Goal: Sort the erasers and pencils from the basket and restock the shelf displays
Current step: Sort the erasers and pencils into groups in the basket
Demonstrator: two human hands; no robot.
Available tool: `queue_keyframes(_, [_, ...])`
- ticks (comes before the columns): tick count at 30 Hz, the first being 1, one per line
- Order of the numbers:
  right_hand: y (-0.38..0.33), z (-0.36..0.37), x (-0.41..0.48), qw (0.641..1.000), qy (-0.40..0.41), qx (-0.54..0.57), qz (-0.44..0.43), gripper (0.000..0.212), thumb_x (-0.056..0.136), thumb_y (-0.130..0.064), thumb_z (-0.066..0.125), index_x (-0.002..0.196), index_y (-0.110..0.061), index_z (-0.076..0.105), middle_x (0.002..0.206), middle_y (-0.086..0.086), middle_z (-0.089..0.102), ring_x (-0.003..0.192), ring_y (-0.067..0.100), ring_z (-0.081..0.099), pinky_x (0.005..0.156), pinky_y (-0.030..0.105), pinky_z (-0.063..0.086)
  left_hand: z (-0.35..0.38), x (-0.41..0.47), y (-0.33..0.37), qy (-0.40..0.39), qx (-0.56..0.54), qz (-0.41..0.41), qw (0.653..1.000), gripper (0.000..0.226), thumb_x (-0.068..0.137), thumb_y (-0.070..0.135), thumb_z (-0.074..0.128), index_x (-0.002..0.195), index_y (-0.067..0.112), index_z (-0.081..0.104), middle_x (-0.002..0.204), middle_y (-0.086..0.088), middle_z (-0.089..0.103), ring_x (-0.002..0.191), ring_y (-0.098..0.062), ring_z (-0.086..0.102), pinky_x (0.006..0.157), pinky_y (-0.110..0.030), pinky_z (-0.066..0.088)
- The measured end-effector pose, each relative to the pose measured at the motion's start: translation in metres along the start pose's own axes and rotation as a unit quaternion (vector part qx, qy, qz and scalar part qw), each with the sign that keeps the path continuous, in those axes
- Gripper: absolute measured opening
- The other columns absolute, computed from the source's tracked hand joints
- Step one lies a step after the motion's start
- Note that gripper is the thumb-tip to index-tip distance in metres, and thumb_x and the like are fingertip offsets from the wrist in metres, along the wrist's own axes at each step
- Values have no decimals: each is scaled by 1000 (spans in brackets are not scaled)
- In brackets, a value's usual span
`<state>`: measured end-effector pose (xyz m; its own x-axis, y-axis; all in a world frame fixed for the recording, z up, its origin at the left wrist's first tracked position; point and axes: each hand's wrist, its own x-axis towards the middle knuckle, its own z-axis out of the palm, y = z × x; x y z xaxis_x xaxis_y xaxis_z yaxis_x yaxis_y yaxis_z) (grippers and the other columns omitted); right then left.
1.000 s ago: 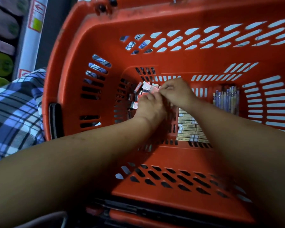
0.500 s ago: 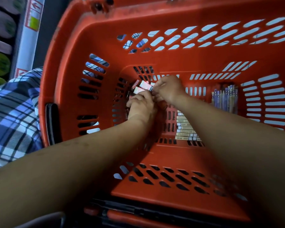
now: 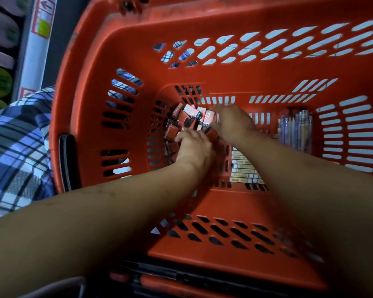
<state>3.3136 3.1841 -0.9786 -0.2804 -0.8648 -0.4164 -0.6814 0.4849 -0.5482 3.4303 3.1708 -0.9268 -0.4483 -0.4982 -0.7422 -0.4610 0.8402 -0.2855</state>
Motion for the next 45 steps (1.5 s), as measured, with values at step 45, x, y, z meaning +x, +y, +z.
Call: queue_keyframes(45, [-29,-8,3,983,63,164,-58,13,84,-18,72,97,-16,70,75,-1,67,74,22,64,70,37,54,-15,-5,-48,43,-90,-63,993,44,105,7,38,148,0,35,146,-21,42,129,-40,52,97,-47,49])
